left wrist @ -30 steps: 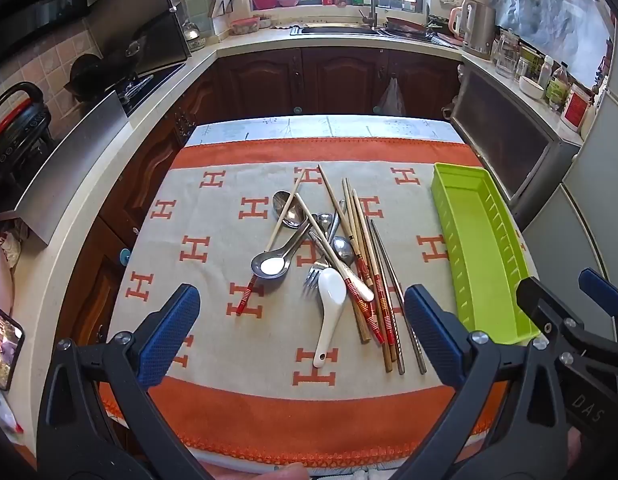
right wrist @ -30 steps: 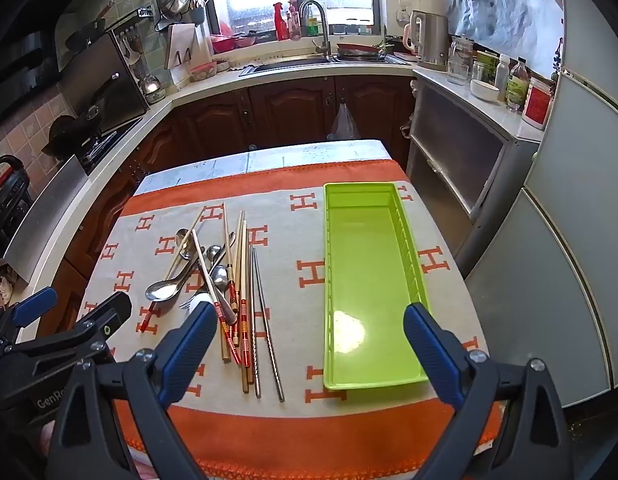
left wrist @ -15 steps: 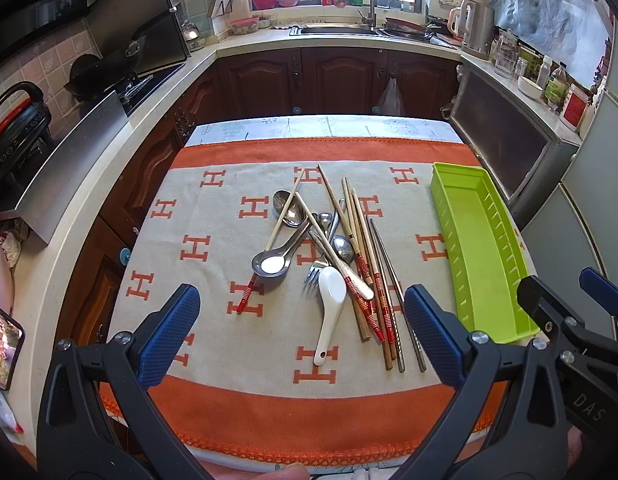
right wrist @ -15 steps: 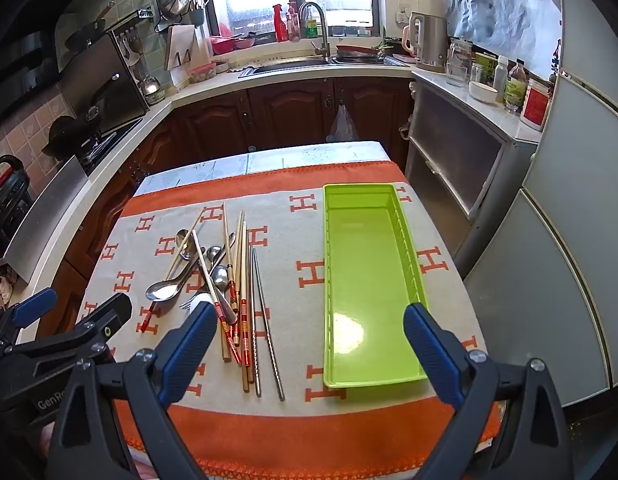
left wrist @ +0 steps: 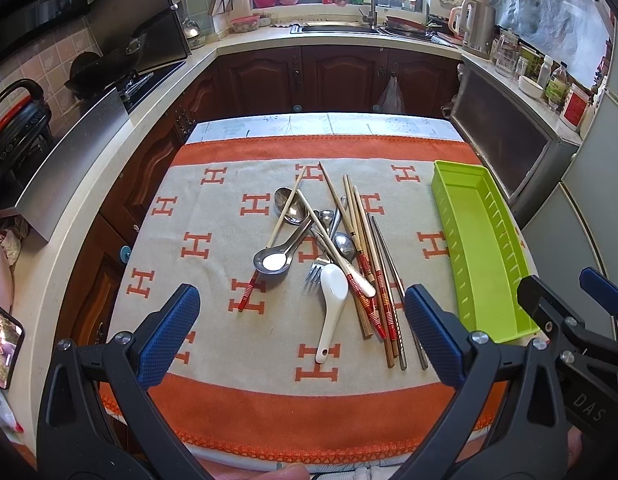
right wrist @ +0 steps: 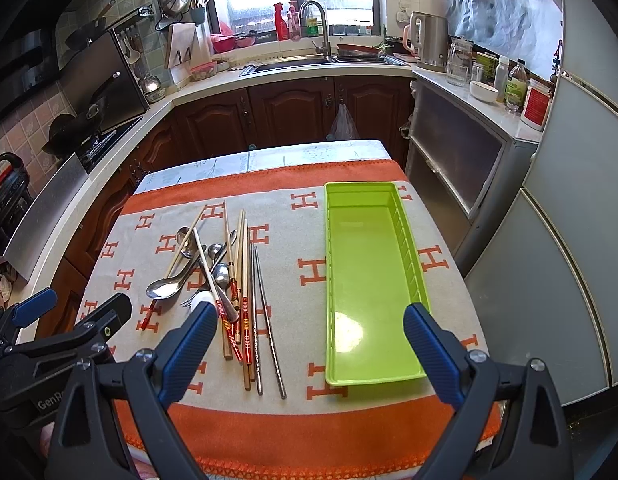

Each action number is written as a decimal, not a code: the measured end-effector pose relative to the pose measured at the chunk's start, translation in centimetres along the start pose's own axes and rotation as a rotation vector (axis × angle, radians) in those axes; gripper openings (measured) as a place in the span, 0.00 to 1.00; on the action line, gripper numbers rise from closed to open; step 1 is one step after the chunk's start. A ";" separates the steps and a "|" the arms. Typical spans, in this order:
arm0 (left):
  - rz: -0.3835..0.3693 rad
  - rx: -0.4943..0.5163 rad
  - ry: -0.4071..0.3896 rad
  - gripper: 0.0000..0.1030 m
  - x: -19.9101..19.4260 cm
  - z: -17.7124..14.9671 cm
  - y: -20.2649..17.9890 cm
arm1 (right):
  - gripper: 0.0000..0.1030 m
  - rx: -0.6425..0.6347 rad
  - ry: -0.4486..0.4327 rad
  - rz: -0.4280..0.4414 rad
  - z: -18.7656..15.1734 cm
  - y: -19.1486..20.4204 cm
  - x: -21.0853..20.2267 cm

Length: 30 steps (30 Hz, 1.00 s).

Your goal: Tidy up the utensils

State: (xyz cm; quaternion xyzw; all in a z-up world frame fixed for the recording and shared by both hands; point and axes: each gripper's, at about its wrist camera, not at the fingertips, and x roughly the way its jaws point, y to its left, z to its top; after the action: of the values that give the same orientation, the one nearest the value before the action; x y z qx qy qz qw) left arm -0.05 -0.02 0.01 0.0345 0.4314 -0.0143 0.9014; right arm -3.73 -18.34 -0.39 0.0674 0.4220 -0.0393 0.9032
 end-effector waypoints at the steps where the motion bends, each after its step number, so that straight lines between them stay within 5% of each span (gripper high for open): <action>1: 0.000 0.000 0.000 0.98 0.0 0.0 0.0 | 0.92 0.000 0.000 0.000 0.0 0.0 0.0; 30: -0.024 -0.034 0.009 0.98 0.8 -0.7 1.9 | 0.92 -0.019 0.016 -0.004 0.0 1.2 0.7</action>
State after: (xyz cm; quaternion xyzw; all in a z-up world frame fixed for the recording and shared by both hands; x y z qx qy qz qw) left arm 0.06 1.90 -0.94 0.0140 0.4360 -0.0176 0.8997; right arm -3.15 -17.14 -0.87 0.0582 0.4298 -0.0364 0.9003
